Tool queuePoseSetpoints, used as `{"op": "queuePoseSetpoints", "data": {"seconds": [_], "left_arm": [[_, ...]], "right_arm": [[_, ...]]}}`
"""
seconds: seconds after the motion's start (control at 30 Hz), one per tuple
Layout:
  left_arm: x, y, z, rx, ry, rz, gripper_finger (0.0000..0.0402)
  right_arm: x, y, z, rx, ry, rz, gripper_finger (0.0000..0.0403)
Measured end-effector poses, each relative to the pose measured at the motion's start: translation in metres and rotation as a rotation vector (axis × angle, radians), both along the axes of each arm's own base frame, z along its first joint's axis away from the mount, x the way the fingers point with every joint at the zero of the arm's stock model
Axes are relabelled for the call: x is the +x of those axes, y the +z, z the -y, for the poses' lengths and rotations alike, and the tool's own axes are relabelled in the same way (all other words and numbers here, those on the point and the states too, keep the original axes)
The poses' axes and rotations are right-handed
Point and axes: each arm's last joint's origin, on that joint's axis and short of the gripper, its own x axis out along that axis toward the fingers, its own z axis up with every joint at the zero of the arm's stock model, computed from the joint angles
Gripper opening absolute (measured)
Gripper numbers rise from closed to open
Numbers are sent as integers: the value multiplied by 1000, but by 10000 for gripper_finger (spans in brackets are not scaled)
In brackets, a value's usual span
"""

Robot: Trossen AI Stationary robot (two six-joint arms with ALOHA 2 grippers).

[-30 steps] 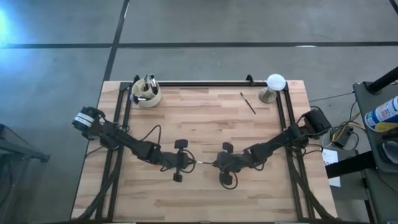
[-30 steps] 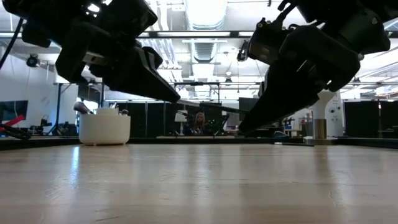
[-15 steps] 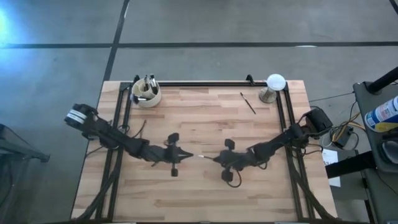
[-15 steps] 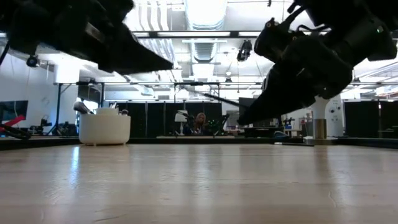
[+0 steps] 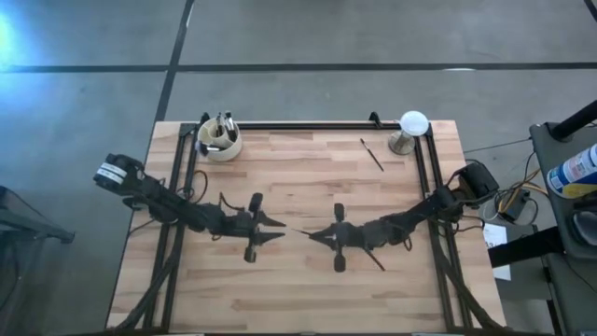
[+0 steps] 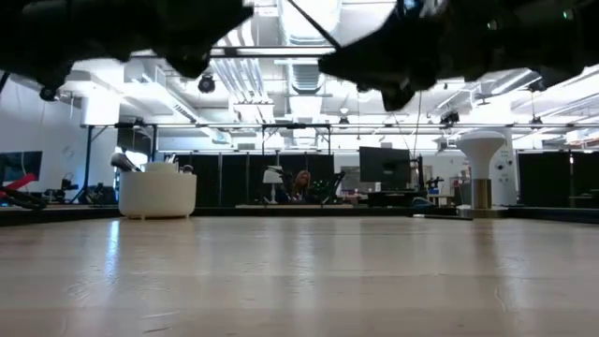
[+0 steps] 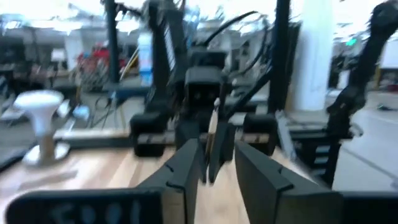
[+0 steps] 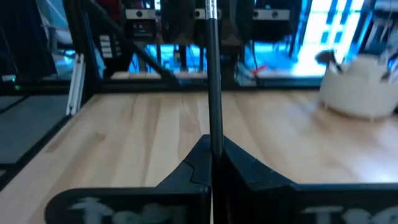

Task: Put items in baskets/containers
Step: Put the eyeshadow brush into the organizer

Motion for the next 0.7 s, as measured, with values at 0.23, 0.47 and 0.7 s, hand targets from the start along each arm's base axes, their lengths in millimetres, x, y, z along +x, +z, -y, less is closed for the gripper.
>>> {"op": "queuePoseSetpoints", "data": {"seconds": [0.23,0.47,0.7], "left_arm": [[13,20,0,31,-47,81,112],[20,35,1,58,-81,138,112],[28,42,-2,76,-103,133,113]], "right_arm": [[6,16,-3,-65,9,111,8],[11,26,-5,-99,12,146,8],[15,32,-7,-132,19,167,8]]}}
